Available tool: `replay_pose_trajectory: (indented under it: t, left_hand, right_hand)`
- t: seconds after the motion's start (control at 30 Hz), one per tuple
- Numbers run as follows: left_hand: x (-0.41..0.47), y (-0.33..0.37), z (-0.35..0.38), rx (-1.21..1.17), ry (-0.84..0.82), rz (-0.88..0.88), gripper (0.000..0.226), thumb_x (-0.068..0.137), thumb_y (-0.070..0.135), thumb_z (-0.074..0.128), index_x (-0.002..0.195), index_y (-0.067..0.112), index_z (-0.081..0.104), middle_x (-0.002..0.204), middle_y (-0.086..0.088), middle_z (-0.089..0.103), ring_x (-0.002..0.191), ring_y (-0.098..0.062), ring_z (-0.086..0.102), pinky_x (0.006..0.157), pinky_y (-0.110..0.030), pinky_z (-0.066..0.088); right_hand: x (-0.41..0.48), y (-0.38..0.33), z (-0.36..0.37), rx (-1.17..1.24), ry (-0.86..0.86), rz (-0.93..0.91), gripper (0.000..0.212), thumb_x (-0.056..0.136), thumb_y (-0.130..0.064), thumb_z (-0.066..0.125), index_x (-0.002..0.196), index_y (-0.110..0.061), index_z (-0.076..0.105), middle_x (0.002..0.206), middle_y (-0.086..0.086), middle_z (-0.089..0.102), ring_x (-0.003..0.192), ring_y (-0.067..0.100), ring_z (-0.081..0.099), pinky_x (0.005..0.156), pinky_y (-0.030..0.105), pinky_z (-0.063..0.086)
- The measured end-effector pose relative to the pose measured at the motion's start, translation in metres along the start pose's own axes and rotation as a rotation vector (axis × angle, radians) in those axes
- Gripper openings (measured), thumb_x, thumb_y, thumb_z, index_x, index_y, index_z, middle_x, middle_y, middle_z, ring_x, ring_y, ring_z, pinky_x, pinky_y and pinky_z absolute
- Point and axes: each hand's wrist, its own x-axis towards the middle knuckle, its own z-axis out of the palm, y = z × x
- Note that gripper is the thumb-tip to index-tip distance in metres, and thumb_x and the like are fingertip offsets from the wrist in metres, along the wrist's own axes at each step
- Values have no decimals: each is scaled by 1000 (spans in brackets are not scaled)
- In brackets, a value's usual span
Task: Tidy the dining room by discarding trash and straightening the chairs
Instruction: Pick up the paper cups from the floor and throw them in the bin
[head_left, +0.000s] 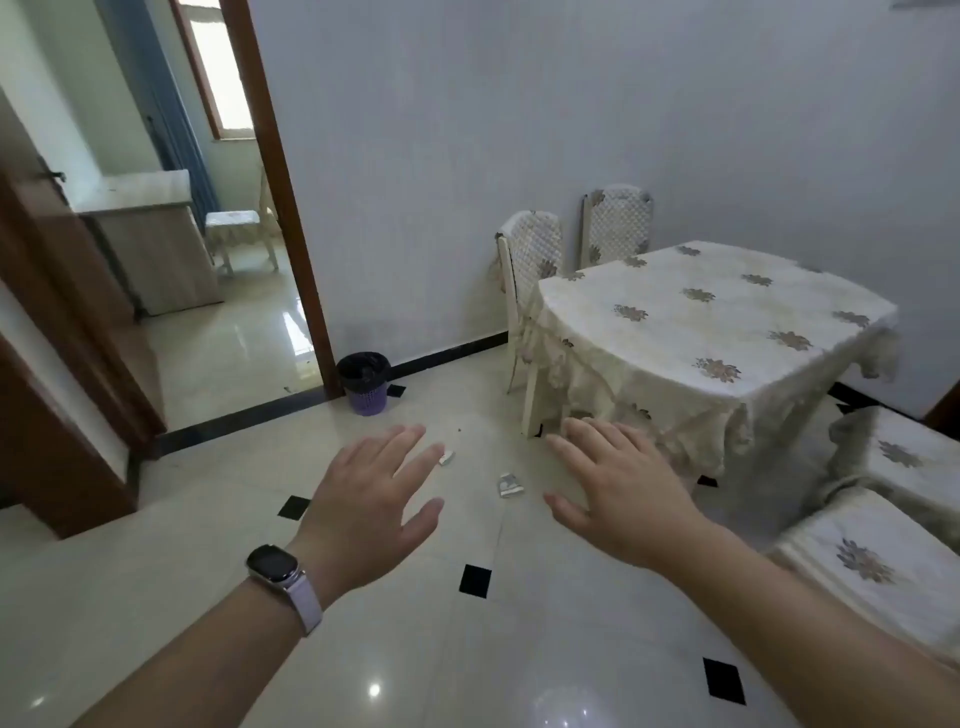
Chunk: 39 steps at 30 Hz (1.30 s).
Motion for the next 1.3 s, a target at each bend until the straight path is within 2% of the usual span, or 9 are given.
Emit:
replay_pose_trajectory:
  t: [0.33,0.53,0.77,1.0,1.3]
  left_hand:
    - [121,-23,78,-32,-58,-136,51,90,50,43,132,24,56,134,-2,59,123,-22,56,99,-39,45]
    - [188,-40,118,-27,-88,-115,48,89,47,48,129,24,58,132,-2,60,121,-21,57,97,-40,47]
    - [228,-76,155,-29,-131,-70,47,88,47,49,129,25,58,130,0,61,119,-20,57,97,-39,47]
    - [253,-154,202,-96,-138,-106,46,89,46,48,128,24,58,131,-2,61,120,-21,57,97,-39,48]
    - [301,-305,263,-163,-117,-80,49,88,46,48,129,21,60,130,-3,61,117,-23,58,95,-38,47]
  right_hand:
    - [122,87,92,96,36,-47,57,90,-61,45,132,-23,57,132,4,59,122,24,55,102,40,43]
    - [191,123,138,163,19,-135,57,90,-60,44,131,-23,55,131,4,60,122,23,56,102,41,44]
    - [240,128,178,204,2,-159,56,87,-60,46,127,-23,59,128,5,63,117,23,60,98,40,48]
    - [310,112,219,221,-23,-136,54,86,-58,48,126,-23,58,128,5,61,117,24,58,99,40,48]
    - [425,59,265,159,-89,-15,54,88,-58,47,128,-23,58,128,2,61,116,22,59,95,36,48]
